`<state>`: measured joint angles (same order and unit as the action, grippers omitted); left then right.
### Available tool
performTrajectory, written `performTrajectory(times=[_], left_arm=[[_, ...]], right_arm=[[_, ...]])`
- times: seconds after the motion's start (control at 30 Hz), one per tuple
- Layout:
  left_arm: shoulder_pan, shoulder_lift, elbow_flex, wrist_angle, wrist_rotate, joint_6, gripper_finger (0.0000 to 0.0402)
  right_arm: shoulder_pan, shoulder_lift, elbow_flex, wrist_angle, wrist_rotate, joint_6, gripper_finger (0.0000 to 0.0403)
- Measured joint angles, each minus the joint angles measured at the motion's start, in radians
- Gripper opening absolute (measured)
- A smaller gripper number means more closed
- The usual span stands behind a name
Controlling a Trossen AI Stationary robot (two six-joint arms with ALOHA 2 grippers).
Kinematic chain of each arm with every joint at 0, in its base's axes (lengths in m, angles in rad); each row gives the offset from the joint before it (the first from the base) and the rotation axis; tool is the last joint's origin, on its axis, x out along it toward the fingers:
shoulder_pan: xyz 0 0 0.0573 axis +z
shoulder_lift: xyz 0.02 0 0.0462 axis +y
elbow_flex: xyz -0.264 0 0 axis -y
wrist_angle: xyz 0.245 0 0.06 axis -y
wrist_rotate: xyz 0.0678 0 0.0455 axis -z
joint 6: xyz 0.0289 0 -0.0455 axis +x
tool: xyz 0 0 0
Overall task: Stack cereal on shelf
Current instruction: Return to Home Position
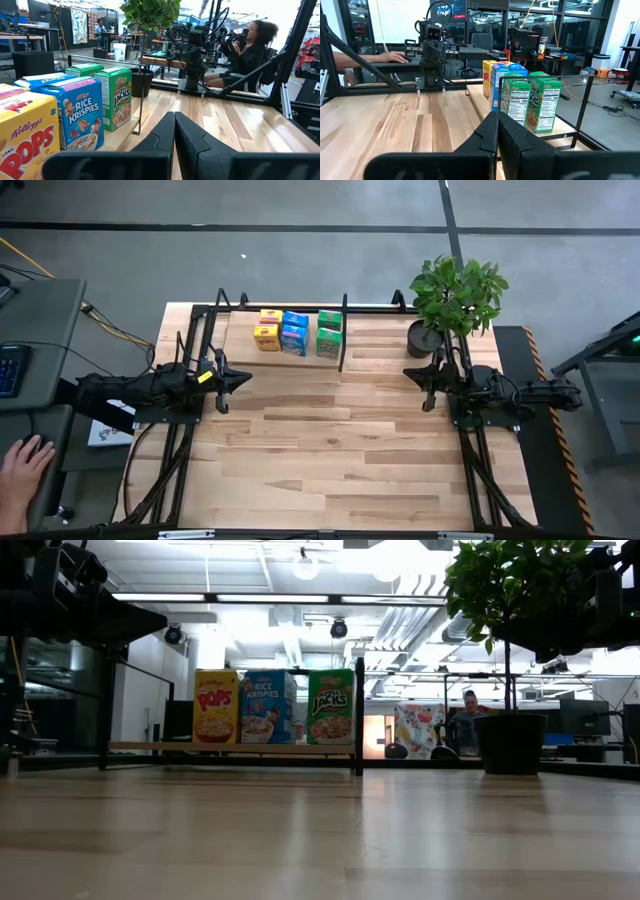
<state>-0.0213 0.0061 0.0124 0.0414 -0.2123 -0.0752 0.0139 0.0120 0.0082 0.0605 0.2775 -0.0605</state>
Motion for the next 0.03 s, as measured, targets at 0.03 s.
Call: performTrajectory(times=[0.03], left_arm=[[0.000,0.000,0.000,0.000,0.000,0.000,0.0003]], right_arm=[[0.000,0.000,0.000,0.000,0.000,0.000,0.0000]])
